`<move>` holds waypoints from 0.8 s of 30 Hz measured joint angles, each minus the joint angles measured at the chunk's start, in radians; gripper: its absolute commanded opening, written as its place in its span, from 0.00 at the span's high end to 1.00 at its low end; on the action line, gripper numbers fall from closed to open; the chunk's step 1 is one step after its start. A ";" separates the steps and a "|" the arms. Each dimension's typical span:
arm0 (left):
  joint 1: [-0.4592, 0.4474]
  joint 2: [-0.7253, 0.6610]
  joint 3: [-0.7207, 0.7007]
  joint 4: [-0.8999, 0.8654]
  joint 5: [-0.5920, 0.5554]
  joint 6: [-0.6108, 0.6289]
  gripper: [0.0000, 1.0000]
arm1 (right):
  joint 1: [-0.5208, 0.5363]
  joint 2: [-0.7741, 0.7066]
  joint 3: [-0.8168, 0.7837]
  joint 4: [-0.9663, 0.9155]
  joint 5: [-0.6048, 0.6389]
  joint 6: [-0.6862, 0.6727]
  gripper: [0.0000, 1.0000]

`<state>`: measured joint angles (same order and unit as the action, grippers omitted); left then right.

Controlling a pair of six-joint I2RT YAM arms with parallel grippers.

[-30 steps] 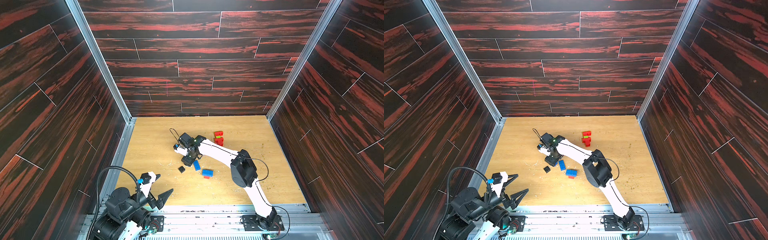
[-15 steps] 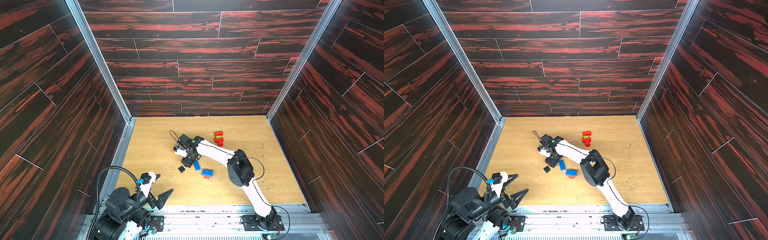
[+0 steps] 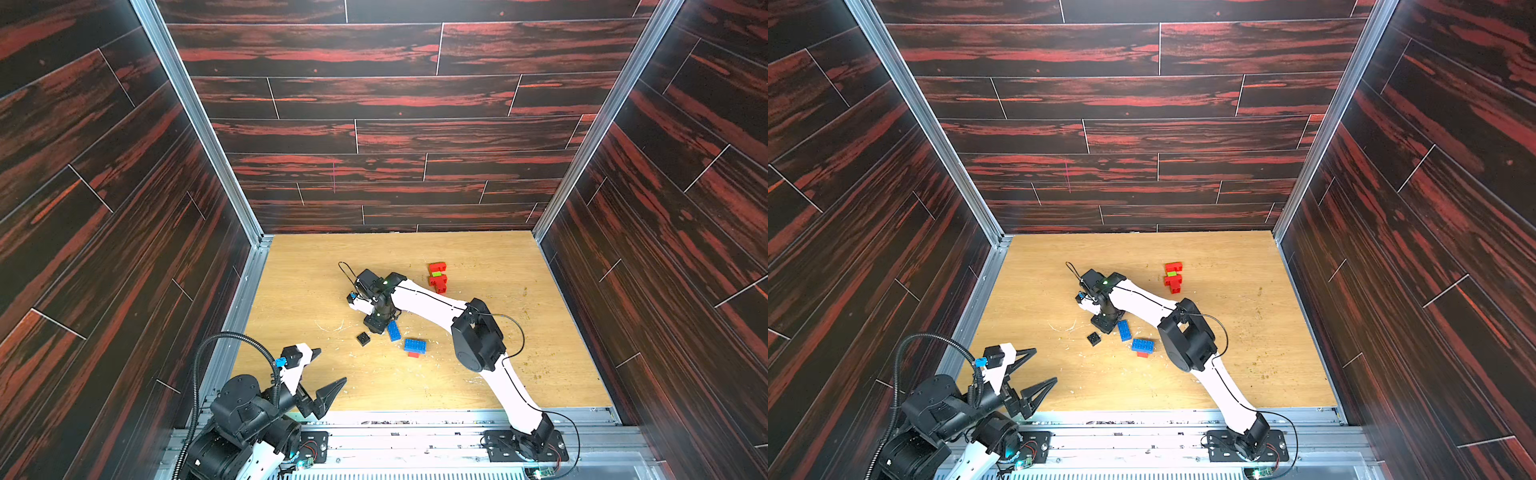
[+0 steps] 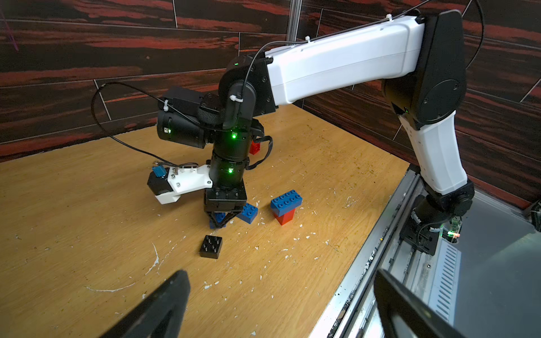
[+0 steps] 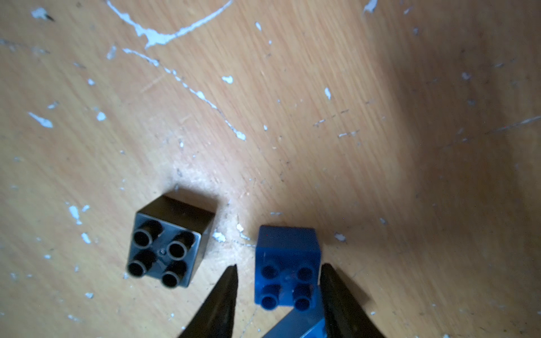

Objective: Assemble the letter f with lego
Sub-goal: Pick up the lego brick from the center of the board.

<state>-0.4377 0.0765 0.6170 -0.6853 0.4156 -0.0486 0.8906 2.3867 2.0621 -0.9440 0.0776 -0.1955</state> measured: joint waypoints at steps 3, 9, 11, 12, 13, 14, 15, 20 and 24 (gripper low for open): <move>0.000 0.000 0.000 0.000 0.000 0.000 0.00 | -0.001 0.000 0.000 -0.005 -0.003 0.000 0.52; 0.000 0.000 0.000 0.000 0.000 0.000 0.00 | -0.001 0.017 0.026 -0.022 -0.008 0.000 0.51; 0.000 0.000 0.000 0.000 0.000 0.000 0.00 | -0.001 0.030 0.035 -0.026 -0.010 0.000 0.51; 0.000 0.000 0.000 0.000 0.000 0.000 0.00 | -0.001 0.036 0.040 -0.028 -0.010 0.000 0.51; 0.000 0.000 0.000 0.000 0.000 0.000 0.00 | -0.001 0.041 0.042 -0.030 -0.011 0.000 0.51; 0.000 0.000 0.000 0.000 0.000 0.000 0.00 | -0.001 0.047 0.046 -0.034 -0.011 0.000 0.52; 0.000 0.000 0.000 0.000 0.000 0.000 0.00 | -0.001 0.052 0.048 -0.036 -0.011 0.000 0.53; 0.000 0.000 0.000 0.000 0.000 0.000 0.00 | -0.001 0.056 0.058 -0.045 -0.010 0.002 0.79; 0.000 0.000 0.000 0.000 0.000 0.000 0.00 | -0.001 0.056 0.060 -0.046 -0.010 -0.002 0.79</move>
<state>-0.4377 0.0765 0.6170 -0.6853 0.4152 -0.0483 0.8898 2.4424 2.1216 -0.9897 0.0677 -0.1978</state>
